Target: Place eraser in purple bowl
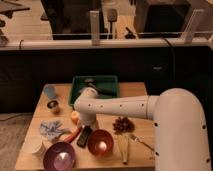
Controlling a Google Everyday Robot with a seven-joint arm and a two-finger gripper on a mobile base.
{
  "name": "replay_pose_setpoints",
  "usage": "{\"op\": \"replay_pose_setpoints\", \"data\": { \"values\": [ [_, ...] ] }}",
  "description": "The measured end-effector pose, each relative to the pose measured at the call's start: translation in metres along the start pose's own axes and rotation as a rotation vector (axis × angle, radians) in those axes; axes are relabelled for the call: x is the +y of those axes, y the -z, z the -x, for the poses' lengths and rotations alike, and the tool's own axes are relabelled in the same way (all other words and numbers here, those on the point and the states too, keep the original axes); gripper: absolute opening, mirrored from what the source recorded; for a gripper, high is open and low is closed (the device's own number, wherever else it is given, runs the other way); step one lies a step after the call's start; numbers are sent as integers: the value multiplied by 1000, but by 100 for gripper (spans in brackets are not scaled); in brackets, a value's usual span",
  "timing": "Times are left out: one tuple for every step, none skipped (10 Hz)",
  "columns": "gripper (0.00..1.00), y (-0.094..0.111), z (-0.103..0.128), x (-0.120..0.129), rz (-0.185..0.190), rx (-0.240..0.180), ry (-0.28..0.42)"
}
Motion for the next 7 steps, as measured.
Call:
{"op": "replay_pose_setpoints", "data": {
  "values": [
    [49,-7,0,3,-1,-13,-11],
    [41,-8,-1,3,-4,-21,-20],
    [31,-7,0,3,-1,-21,-18],
    [19,-6,1,5,4,-21,-13],
    [11,-4,2,5,5,-23,-12],
    [6,-3,2,5,5,-23,-12],
    [7,-2,3,5,5,-23,-11]
  ]
}}
